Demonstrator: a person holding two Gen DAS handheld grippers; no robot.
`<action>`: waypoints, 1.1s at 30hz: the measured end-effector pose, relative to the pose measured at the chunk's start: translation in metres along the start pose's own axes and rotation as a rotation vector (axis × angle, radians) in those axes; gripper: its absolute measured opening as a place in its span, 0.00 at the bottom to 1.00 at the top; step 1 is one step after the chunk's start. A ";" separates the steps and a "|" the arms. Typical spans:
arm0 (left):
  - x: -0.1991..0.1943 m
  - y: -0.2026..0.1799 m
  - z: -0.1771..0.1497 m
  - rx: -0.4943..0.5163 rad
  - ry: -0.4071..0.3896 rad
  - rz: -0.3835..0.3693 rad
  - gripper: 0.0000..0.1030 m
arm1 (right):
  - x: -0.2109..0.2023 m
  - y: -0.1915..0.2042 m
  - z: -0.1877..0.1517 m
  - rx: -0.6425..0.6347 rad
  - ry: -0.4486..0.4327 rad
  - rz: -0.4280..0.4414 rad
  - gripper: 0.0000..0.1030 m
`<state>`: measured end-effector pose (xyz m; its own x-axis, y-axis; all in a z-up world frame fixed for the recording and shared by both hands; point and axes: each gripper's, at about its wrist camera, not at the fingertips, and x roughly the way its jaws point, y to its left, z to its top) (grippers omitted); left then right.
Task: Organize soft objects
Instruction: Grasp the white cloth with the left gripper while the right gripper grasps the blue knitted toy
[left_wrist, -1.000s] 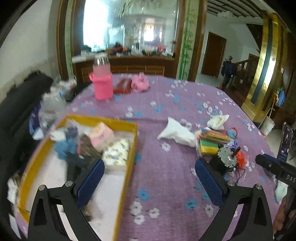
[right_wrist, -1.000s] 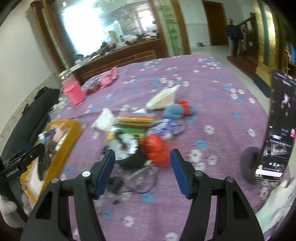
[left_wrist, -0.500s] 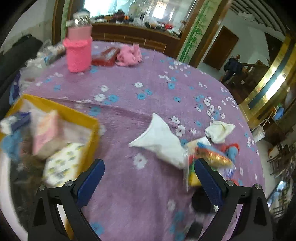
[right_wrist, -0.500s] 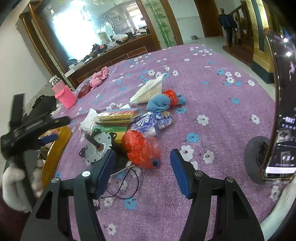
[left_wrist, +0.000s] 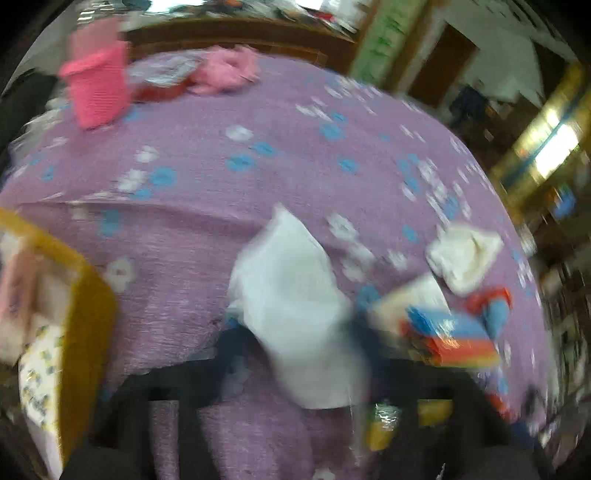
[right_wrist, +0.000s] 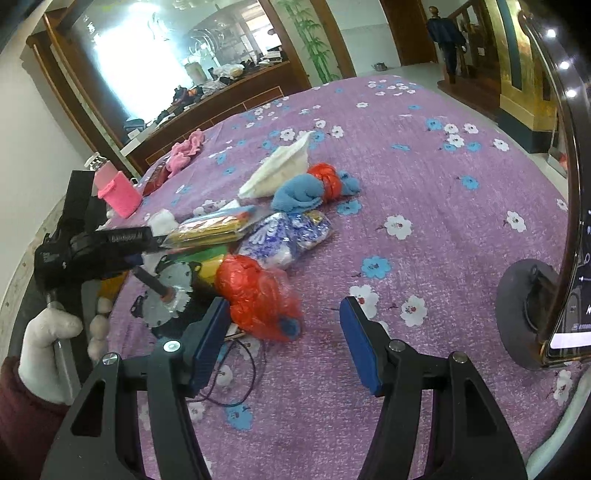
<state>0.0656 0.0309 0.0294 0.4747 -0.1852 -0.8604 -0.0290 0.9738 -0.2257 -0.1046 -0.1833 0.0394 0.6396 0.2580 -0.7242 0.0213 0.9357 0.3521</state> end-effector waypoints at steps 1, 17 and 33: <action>-0.003 -0.002 -0.001 0.022 -0.014 -0.006 0.18 | 0.000 -0.002 0.000 0.004 -0.004 -0.004 0.59; -0.107 0.025 -0.073 0.182 -0.023 -0.070 0.33 | -0.002 -0.007 -0.002 0.030 -0.016 -0.003 0.58; -0.065 0.042 -0.099 0.058 -0.092 -0.115 0.57 | -0.005 -0.001 0.063 0.137 0.043 0.004 0.59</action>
<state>-0.0531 0.0708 0.0303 0.5508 -0.2853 -0.7843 0.0792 0.9534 -0.2912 -0.0594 -0.2006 0.0796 0.6064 0.2741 -0.7464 0.1253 0.8940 0.4301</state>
